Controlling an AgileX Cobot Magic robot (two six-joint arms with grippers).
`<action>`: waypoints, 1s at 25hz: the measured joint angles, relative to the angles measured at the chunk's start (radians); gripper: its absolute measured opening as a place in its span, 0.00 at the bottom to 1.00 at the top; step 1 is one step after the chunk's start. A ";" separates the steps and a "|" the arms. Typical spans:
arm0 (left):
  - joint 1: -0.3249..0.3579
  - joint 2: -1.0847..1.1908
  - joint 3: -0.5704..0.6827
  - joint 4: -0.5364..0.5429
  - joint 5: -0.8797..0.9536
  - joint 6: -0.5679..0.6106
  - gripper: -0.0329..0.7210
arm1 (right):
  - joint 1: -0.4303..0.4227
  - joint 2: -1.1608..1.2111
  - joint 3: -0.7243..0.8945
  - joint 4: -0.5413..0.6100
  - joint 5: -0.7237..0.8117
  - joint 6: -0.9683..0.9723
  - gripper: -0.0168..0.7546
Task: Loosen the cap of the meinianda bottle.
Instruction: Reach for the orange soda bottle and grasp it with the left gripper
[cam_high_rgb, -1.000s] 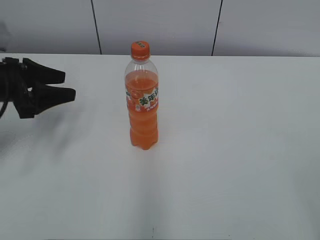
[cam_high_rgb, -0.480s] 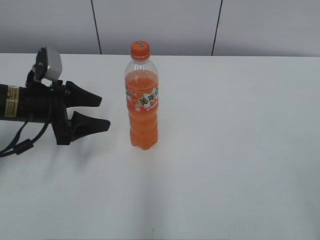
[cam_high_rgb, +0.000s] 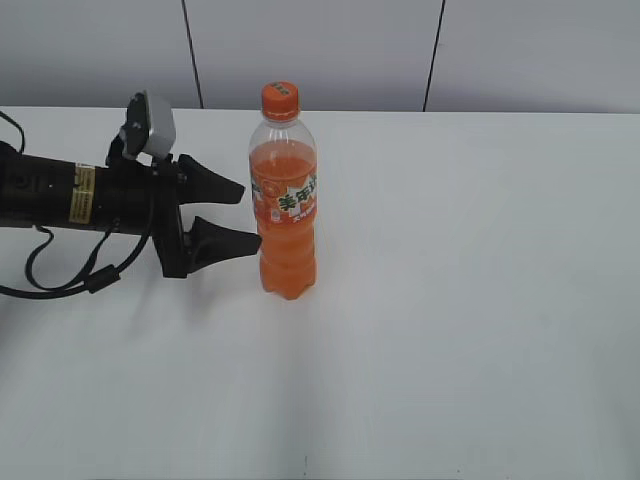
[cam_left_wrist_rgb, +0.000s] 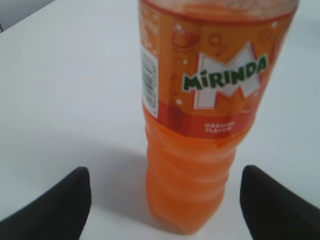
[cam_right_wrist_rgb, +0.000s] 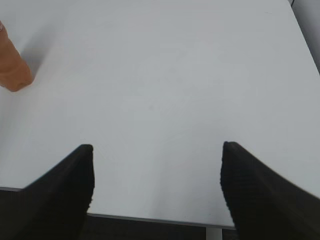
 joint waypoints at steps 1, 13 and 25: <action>-0.008 0.011 -0.014 0.000 0.000 0.000 0.79 | 0.000 0.000 0.000 0.000 0.000 0.000 0.79; -0.076 0.097 -0.129 -0.002 -0.008 0.000 0.79 | 0.000 0.000 0.000 0.000 0.001 0.001 0.79; -0.129 0.098 -0.131 -0.036 -0.001 0.000 0.80 | 0.000 0.000 0.000 0.001 0.001 0.001 0.79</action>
